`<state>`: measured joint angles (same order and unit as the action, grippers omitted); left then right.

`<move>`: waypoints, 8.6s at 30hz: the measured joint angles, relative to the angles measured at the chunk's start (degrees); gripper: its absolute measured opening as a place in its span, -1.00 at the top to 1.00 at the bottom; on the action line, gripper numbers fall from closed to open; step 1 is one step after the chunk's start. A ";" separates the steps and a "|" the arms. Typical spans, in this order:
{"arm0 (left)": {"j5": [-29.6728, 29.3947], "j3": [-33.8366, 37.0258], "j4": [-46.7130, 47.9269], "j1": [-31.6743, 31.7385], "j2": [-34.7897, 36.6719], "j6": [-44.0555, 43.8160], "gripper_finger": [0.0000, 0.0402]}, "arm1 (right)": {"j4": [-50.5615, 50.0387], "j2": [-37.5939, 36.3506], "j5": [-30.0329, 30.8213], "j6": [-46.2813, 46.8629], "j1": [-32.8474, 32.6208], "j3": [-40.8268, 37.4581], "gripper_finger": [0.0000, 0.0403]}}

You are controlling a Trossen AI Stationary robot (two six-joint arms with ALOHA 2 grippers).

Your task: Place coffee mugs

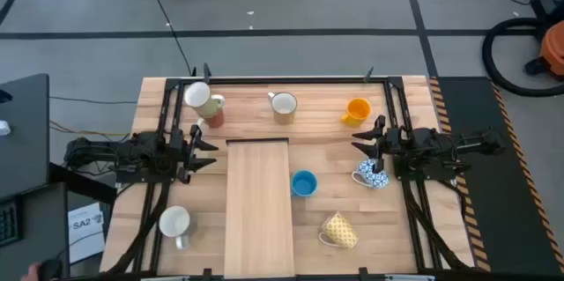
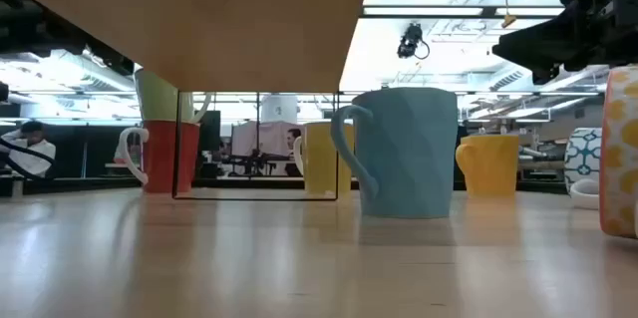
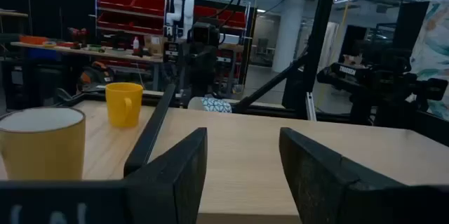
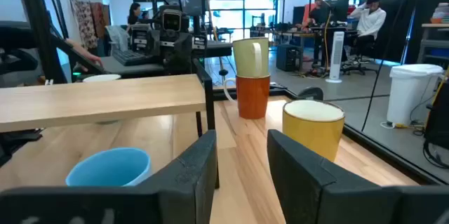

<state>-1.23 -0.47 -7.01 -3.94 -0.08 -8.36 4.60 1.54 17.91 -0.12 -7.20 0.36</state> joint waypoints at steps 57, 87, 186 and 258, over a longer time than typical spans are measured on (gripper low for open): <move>-0.02 0.00 0.00 -0.03 -0.63 0.01 0.08 | -0.02 0.00 0.00 0.00 0.01 0.00 0.34; -0.01 0.00 0.00 -0.05 -0.66 0.02 0.08 | -0.02 0.00 -0.01 0.00 0.00 0.00 0.34; -12.46 -58.99 62.36 37.33 -59.62 -12.83 -0.57 | 0.42 0.00 -0.01 0.00 0.02 0.00 0.34; -12.48 -74.56 67.50 35.37 -62.51 -9.00 0.83 | 0.40 0.00 -0.02 0.00 0.02 0.02 0.34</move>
<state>-13.72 -75.03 60.49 31.43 -62.59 -17.36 5.00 1.54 17.89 -0.12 -7.18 0.38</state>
